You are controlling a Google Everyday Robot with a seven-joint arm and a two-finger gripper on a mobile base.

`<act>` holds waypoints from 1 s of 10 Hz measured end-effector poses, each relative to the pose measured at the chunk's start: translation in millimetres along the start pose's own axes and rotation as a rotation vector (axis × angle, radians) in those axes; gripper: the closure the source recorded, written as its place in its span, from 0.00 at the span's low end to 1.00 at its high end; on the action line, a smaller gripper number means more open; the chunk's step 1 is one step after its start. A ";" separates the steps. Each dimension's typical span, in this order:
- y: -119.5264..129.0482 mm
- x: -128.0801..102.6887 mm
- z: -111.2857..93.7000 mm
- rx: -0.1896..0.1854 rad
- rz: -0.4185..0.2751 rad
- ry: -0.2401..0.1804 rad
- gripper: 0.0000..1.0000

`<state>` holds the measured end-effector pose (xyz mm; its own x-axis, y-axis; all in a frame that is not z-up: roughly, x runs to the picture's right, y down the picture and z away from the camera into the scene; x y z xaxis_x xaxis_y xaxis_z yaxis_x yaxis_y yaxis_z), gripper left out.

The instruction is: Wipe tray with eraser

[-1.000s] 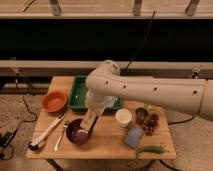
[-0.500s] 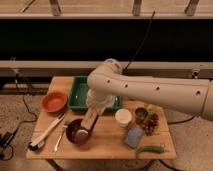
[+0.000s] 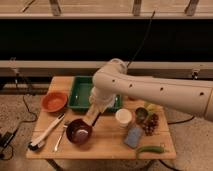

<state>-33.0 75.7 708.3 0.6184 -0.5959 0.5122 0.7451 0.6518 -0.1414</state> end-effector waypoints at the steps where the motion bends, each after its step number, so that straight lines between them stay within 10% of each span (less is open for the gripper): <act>1: -5.9 18.4 3.9 0.012 0.024 0.000 1.00; 5: -42.0 98.9 31.8 0.039 0.108 -0.012 1.00; 10: -70.2 146.5 79.7 0.014 0.152 -0.017 1.00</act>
<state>-14.6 -20.0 860.8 0.7196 -0.4818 0.5000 0.6394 0.7405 -0.2068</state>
